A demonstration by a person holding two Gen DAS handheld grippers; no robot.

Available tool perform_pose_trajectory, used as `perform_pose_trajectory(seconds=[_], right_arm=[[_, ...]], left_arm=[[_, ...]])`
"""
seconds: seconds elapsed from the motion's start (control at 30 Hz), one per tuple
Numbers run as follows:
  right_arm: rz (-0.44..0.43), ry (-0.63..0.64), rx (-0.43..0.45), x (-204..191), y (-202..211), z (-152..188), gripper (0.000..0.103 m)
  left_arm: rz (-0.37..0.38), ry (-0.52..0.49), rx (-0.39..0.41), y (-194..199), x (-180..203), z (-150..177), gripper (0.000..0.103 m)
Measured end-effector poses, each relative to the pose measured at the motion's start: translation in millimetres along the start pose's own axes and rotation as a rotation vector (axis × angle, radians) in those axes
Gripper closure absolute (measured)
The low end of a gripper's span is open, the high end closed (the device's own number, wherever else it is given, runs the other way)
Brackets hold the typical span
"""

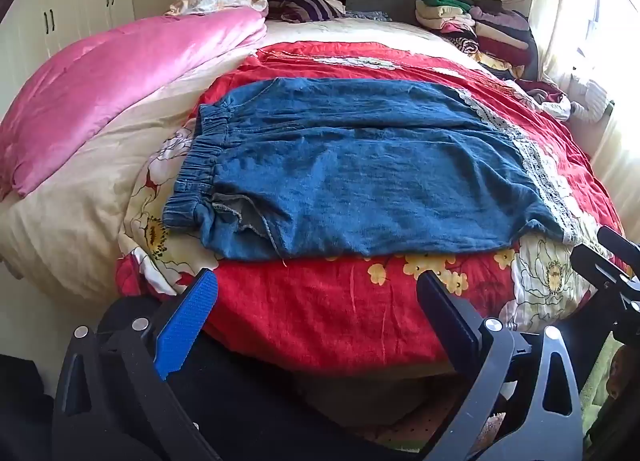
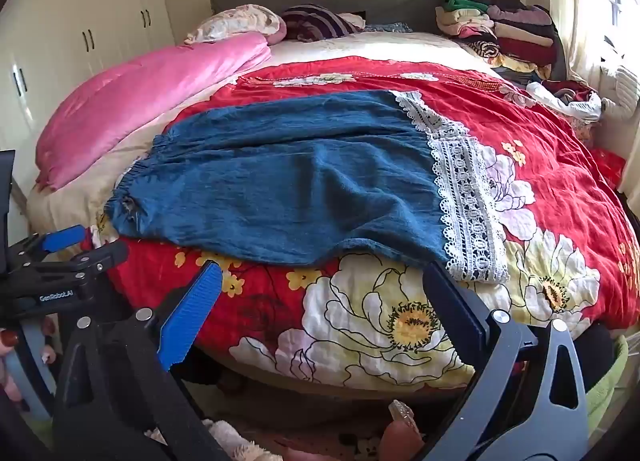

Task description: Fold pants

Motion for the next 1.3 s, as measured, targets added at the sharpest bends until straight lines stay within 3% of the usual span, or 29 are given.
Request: perform_pose_trajectory(seconds=[1.3], right_arm=[[0.0, 0.0, 0.029, 0, 6, -2, 0.008]], left_arm=[[0.019, -0.003, 0.014, 8, 2, -4, 0.004]])
Point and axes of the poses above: each gripper's, at about its wrist camera, not at the fingertips, and y roughly against the way its jaws point, x to its right, z to its underside, the point moved 1 cm from there along -y, roughly the way its jaws point, and after that the axes turned 14 degrees about x, right-handed, at the moved point
